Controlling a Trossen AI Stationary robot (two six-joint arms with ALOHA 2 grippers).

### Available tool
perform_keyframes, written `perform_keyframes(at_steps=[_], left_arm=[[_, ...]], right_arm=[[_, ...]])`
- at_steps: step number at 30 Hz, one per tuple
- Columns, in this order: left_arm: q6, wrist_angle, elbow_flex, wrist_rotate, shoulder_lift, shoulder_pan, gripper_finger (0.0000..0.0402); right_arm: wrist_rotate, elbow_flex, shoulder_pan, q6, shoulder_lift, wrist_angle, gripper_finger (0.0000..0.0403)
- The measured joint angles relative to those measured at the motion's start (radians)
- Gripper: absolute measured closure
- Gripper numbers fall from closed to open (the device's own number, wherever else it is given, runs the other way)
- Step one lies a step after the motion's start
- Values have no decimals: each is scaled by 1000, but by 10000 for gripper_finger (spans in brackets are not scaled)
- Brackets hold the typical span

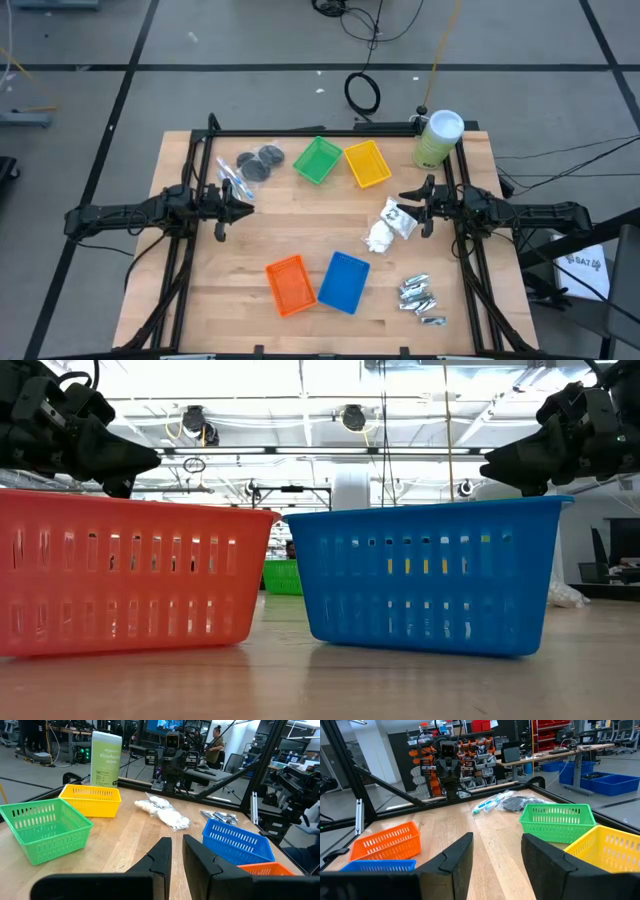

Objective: Pick & Place Travel size toiletries

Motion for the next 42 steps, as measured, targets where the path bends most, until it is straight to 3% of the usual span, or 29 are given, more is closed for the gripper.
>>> perform_keyframes(at_steps=[12, 16, 21, 27, 42], left_arm=[[0, 0, 0, 0, 0, 0, 357], [0, 0, 0, 0, 0, 0, 357], [0, 0, 0, 0, 0, 0, 357], [0, 0, 0, 0, 0, 0, 357], [0, 0, 0, 0, 0, 0, 357]], right_arm=[[0, 0, 0, 2, 0, 3, 248], [0, 0, 0, 11, 0, 84, 248], [0, 0, 0, 120, 0, 185, 248], [-26, 0, 0, 235, 0, 168, 248], [48, 0, -1, 163, 1, 157, 248]])
